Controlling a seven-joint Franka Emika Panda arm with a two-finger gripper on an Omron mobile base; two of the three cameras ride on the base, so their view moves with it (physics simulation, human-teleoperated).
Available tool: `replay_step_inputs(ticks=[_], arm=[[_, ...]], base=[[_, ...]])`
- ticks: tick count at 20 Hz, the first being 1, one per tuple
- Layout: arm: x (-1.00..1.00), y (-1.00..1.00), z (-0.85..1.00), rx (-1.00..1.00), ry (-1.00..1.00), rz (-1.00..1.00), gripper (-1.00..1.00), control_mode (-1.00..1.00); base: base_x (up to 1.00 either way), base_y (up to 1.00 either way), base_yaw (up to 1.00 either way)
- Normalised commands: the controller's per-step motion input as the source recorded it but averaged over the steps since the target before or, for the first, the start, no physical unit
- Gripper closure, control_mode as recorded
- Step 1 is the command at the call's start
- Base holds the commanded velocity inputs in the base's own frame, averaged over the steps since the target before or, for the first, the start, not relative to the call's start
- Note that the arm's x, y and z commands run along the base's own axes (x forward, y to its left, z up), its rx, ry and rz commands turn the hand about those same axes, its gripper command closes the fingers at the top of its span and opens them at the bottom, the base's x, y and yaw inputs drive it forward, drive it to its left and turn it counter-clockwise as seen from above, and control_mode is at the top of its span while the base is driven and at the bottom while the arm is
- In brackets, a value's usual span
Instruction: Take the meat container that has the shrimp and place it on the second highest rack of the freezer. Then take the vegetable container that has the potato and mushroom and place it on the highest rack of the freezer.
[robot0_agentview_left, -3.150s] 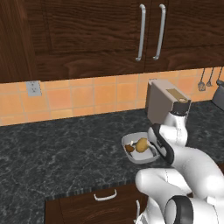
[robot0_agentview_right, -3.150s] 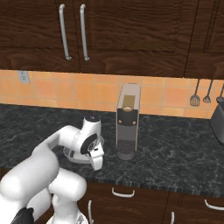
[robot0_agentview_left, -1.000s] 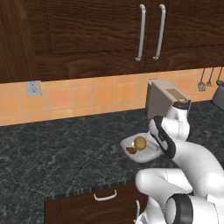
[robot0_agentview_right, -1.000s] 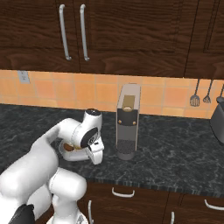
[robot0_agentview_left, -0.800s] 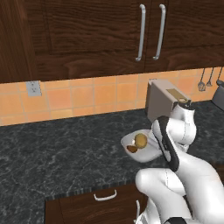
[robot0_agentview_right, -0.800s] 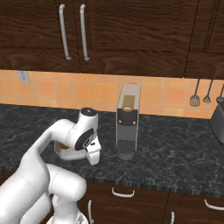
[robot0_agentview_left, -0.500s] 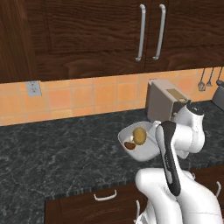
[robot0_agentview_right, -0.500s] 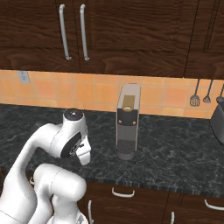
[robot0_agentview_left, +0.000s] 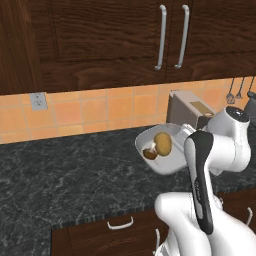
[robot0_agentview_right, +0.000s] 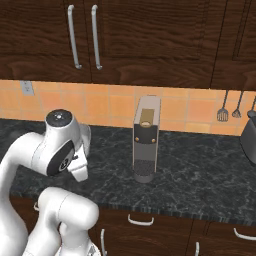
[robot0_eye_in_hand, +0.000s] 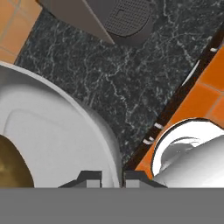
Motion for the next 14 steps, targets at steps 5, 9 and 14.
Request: replay_step_inputs(ticks=[5,9,14], arm=[[-0.69,0.02,0.12,0.04,0.00,-0.23,1.00,-1.00],[-0.60,0.00,0.36,0.17,0.00,-0.25,1.00,-1.00],[-0.57,-0.04,0.21,0.16,0.00,-0.18,1.00,-1.00]], base=[[0.00,0.00,0.00],[0.00,0.00,0.00],[0.00,0.00,0.00]])
